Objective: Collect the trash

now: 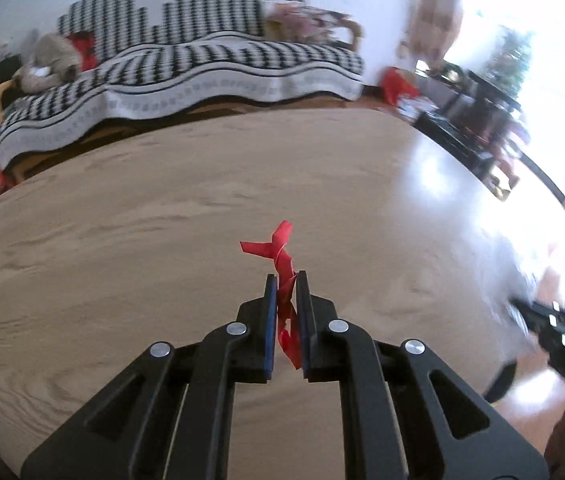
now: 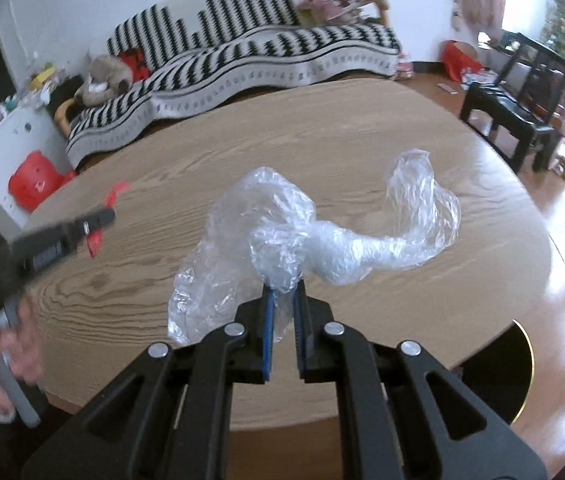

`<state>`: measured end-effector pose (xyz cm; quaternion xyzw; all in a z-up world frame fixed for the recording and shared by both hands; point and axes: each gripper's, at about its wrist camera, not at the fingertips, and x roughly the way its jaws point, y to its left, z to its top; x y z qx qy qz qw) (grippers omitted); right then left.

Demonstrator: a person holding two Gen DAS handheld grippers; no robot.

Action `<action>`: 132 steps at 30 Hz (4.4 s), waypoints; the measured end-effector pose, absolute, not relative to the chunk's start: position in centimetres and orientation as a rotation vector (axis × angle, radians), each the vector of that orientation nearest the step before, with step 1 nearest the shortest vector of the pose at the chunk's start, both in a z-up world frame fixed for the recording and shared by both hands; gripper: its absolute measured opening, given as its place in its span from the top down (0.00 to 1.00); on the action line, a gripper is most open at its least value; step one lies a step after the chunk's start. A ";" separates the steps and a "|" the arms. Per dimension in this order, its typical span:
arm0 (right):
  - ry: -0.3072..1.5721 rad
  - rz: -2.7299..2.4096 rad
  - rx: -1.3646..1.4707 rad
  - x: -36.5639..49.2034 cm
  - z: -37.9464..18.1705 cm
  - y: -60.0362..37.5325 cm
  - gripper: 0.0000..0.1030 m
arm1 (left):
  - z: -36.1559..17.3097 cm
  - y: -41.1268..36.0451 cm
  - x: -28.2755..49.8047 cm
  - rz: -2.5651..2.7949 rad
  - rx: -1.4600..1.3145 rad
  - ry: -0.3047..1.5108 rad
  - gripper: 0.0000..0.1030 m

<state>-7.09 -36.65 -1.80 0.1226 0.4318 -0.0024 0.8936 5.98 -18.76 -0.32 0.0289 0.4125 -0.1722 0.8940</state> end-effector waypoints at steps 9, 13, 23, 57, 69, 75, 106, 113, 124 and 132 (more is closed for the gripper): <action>0.882 -0.111 0.292 -12.8 -2.5 -43.8 0.91 | -0.7 -28.3 1.8 -0.560 0.145 0.841 0.92; 0.902 -0.201 0.333 -15.3 -3.7 -48.1 0.91 | -0.9 -32.4 0.0 -0.656 0.159 0.835 0.92; 0.944 -0.368 0.442 -21.0 -6.5 -56.2 0.91 | -3.7 -40.8 -5.0 -0.883 0.228 0.873 0.92; 0.977 -0.459 0.563 -22.4 -8.5 -59.8 0.91 | -8.8 -49.3 -7.3 -1.034 0.271 0.974 0.92; 0.998 -0.470 0.584 -22.2 -9.1 -60.0 0.91 | -9.8 -50.3 -7.5 -1.031 0.292 0.992 0.92; 1.001 -0.471 0.587 -22.1 -9.2 -60.0 0.91 | -9.9 -50.3 -7.1 -1.022 0.285 0.998 0.92; 0.888 -0.404 0.499 -19.0 -3.6 -55.5 0.18 | -1.6 -39.9 -5.7 -0.901 0.268 0.794 0.09; 0.843 -0.313 0.436 -14.2 -0.5 -50.0 0.12 | 0.9 -30.0 -1.5 -0.638 0.258 0.729 0.06; 0.824 -0.090 0.303 -4.5 1.6 -35.9 0.10 | 2.3 -12.5 4.0 -0.270 0.091 0.708 0.06; 0.809 0.031 0.191 0.1 1.8 -27.1 0.10 | 2.0 -3.6 6.5 -0.123 -0.052 0.772 0.07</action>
